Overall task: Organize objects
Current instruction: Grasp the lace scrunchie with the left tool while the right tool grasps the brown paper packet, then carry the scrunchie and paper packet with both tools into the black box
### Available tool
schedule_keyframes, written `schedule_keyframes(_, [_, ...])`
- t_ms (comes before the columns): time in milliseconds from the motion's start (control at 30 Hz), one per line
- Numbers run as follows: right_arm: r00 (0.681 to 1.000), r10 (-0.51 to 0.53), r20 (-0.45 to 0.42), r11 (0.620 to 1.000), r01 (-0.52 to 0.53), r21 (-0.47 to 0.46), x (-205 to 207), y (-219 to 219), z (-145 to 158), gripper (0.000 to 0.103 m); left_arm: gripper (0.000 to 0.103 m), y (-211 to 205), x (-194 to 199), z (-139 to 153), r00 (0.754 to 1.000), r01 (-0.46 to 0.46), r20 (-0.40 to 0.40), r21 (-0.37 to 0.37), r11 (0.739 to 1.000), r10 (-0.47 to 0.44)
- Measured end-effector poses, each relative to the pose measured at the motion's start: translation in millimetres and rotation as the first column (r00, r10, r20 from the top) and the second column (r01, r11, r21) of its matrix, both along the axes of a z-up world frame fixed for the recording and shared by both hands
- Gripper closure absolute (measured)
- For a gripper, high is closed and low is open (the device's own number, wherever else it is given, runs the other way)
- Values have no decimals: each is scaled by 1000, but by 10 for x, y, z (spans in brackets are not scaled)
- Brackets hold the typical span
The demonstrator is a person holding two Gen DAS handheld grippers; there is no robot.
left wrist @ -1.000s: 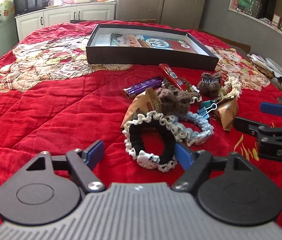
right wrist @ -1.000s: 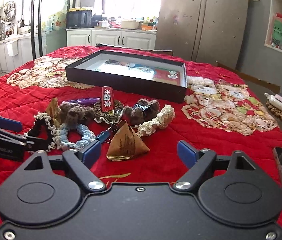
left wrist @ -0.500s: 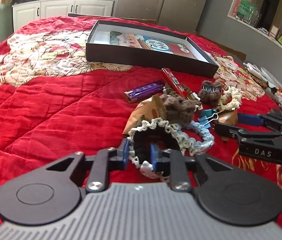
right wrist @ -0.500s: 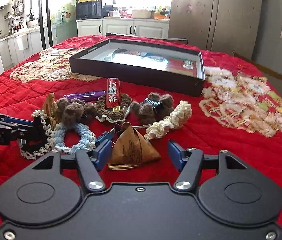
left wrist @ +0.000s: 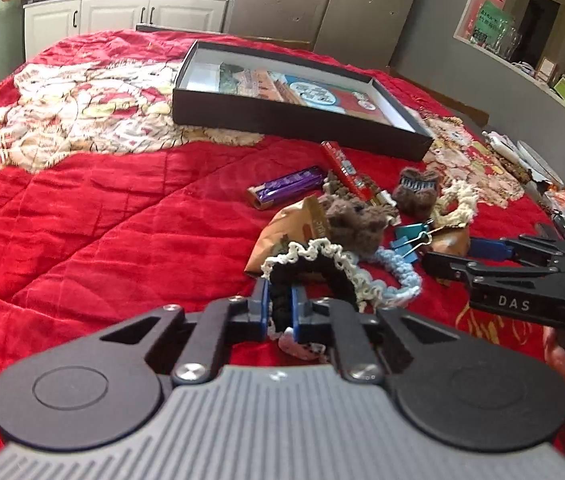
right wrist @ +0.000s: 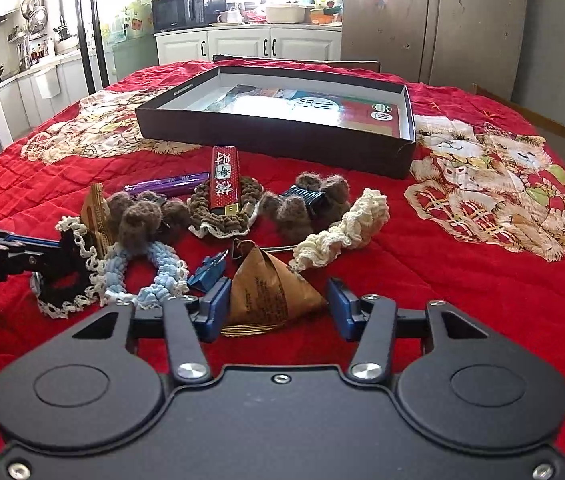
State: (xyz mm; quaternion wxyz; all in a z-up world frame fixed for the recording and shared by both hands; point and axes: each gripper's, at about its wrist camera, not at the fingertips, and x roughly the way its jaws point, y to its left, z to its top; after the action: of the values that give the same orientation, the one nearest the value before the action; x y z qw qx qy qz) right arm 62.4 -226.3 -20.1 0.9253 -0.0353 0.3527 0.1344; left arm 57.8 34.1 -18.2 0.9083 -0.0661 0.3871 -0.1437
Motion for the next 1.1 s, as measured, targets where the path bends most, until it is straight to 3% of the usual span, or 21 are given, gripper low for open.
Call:
schedule_keyframes(533, [997,34,72,999,-37,32,61,-47,589,54,90,-65,253,580,993,25,111,9,1000,-26])
schedule_keyframes(867, [995,19,97,1000,-21,15,578,-38,846,54,90,-148,854,798,989,10,150,35,999,-15])
schedule_keyframes(1100, [995,-12,96,1000,13,-9,1108,-31,876,54,90,-185,1385,788,989,-21,148,65,998,11])
